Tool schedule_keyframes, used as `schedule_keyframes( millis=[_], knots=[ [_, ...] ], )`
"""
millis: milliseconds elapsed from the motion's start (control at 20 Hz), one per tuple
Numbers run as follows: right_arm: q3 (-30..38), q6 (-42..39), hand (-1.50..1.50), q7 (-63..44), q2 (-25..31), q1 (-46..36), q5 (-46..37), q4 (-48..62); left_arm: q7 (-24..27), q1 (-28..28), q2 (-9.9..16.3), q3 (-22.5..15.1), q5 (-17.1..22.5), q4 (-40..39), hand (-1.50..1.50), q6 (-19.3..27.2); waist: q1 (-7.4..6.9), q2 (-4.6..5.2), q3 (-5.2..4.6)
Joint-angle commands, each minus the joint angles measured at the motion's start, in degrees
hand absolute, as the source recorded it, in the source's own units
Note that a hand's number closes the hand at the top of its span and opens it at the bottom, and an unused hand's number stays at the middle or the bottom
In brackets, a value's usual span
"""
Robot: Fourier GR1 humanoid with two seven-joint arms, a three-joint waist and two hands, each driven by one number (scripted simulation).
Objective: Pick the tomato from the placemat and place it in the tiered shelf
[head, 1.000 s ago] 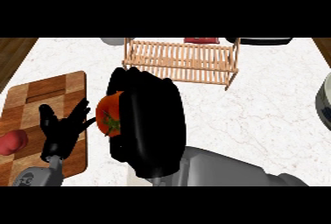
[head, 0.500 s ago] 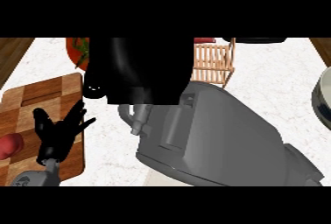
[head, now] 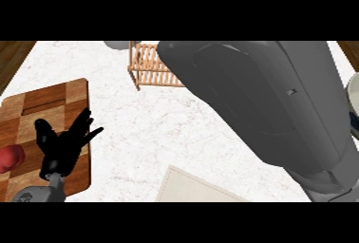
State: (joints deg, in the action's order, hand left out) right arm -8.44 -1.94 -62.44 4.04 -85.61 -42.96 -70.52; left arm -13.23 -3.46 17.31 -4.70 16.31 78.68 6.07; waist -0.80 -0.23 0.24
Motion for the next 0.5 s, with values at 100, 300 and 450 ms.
schedule_keyframes(
  millis=[100,300,450],
  knots=[
    [5.01,-0.66,1.50,5.04,2.37,-1.38,1.92,10.90,-1.57,-1.61,-0.65,0.41,-0.48,-4.18,0.00,-0.05,0.06,0.65,-0.32],
    [5.31,-3.10,1.50,9.38,3.90,-0.76,2.61,14.40,1.15,0.86,-2.20,-0.68,-2.29,-3.98,0.00,0.53,0.13,0.55,-0.31],
    [4.97,-0.28,1.50,11.77,2.54,-1.28,1.03,18.83,-2.34,2.11,0.26,0.35,-0.53,-0.80,0.00,-1.68,-0.54,0.56,-0.29]
  ],
)
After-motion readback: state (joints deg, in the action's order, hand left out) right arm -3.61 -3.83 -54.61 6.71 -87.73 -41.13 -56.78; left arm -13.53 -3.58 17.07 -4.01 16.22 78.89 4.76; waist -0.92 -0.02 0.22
